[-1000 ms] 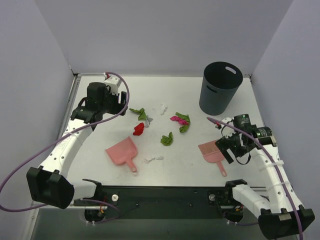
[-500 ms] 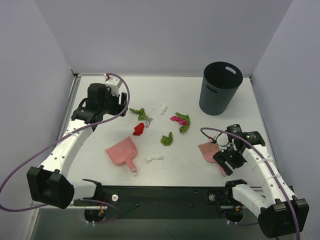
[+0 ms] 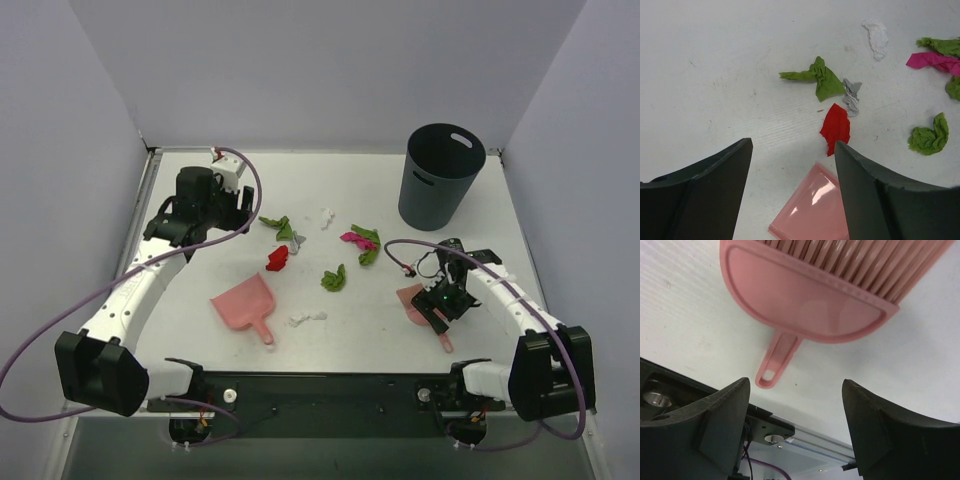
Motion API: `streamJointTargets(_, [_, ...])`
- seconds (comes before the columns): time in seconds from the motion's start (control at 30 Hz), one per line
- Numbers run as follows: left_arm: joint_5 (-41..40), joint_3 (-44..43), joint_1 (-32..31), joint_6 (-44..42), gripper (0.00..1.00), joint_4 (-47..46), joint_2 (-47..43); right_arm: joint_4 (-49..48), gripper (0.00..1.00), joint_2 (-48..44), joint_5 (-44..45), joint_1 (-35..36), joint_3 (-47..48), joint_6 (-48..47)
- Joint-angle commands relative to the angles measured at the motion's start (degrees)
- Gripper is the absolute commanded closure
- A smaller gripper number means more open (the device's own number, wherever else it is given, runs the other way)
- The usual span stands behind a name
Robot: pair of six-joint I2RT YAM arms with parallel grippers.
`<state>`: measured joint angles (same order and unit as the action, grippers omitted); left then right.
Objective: Sweep away the paper scraps from the table
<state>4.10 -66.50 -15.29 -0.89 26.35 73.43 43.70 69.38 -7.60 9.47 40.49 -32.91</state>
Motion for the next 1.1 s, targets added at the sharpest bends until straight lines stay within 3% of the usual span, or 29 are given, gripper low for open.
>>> streamJointTargets(0.0, [-2.0,-2.4,-0.1,-3.0,0.23,-2.2,1.2,-3.4,0.34,2.5,-1.3,0.5,-2.1,-1.7])
streamJointTargets(0.57, [-6.6,-6.9,-0.1,-6.9,0.23,-2.8,6.7,-12.9,0.48,8.6,5.1,7.3,-7.6,-2.4])
streamJointTargets(0.73, [-6.5,-6.6,-0.1,-8.0,0.23,-2.6,6.5,-13.5,0.6,10.3,3.2,7.4,-7.2,-7.0])
streamJointTargets(0.9, [-6.3,-5.5,-0.2,-8.3,0.23,-2.4,5.9,-13.6,0.79,10.2,3.6,7.2,-7.1,-10.5])
streamJointTargets(0.97, [-5.9,-5.1,-0.2,-8.1,0.23,-2.4,5.8,-13.6,0.92,9.4,3.5,7.3,-7.5,-11.0])
streamJointTargets(1.07, [-4.1,-5.2,-0.2,-7.6,0.23,-1.7,5.6,-13.6,1.0,7.5,4.6,6.9,-7.6,-10.6])
